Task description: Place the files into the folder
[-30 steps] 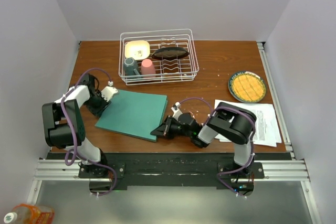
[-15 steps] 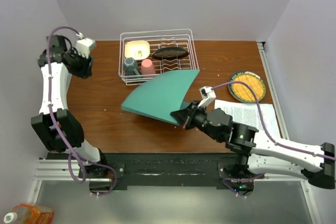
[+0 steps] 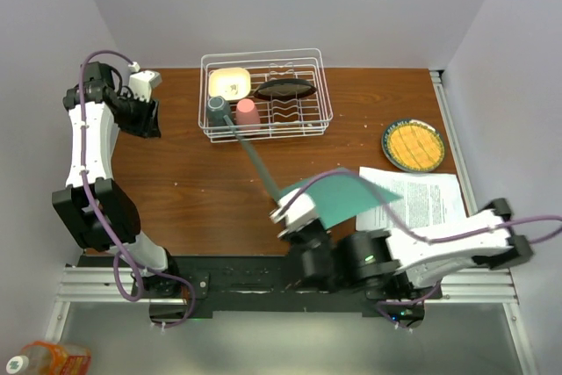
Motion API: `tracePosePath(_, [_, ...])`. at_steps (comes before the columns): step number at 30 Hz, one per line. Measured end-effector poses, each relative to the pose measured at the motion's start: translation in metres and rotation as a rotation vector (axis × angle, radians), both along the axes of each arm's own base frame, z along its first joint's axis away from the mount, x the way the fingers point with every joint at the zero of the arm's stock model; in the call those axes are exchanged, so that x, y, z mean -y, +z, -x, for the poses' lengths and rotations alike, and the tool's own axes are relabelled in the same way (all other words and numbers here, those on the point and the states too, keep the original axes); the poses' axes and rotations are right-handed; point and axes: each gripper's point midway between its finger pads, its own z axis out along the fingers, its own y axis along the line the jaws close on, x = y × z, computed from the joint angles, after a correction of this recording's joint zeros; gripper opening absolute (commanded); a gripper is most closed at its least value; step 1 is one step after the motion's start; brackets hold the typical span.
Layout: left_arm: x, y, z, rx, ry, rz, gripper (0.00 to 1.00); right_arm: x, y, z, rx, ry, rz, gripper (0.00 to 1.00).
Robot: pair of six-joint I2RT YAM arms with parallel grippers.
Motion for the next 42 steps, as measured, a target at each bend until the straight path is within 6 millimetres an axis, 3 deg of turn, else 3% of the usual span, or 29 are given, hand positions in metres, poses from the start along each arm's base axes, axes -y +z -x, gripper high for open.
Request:
tracePosePath(3, [0.001, 0.0, 0.002, -0.007, -0.002, 0.006, 0.46, -0.025, 0.0, 0.02, 0.141, 0.025, 0.186, 0.0])
tracePosePath(6, [0.002, 0.0, 0.002, -0.008, -0.004, 0.011, 0.45, -0.048, -0.024, 0.037, 0.272, 0.016, 0.364, 0.0])
tracePosePath(9, [0.003, 0.0, 0.002, -0.007, -0.006, 0.015, 0.45, -0.047, -0.052, 0.041, 0.348, 0.027, 0.514, 0.0])
tracePosePath(11, [0.004, 0.0, 0.002, -0.007, -0.008, 0.017, 0.45, -0.038, -0.061, 0.037, 0.37, 0.035, 0.587, 0.0])
tracePosePath(16, [0.004, 0.0, 0.002, -0.007, -0.008, 0.018, 0.45, -0.036, -0.067, 0.032, 0.385, 0.059, 0.625, 0.0])
tracePosePath(30, [0.004, -0.004, 0.004, -0.016, -0.008, 0.021, 0.44, -0.118, -0.137, 0.066, 0.346, 0.425, 0.711, 0.0])
tracePosePath(34, [0.005, -0.006, 0.004, -0.019, -0.01, 0.026, 0.44, -0.129, -0.144, 0.058, 0.315, 0.469, 0.711, 0.0])
tracePosePath(42, [0.008, -0.016, 0.007, -0.037, -0.015, 0.04, 0.44, -0.135, -0.15, 0.015, 0.258, 0.442, 0.697, 0.02])
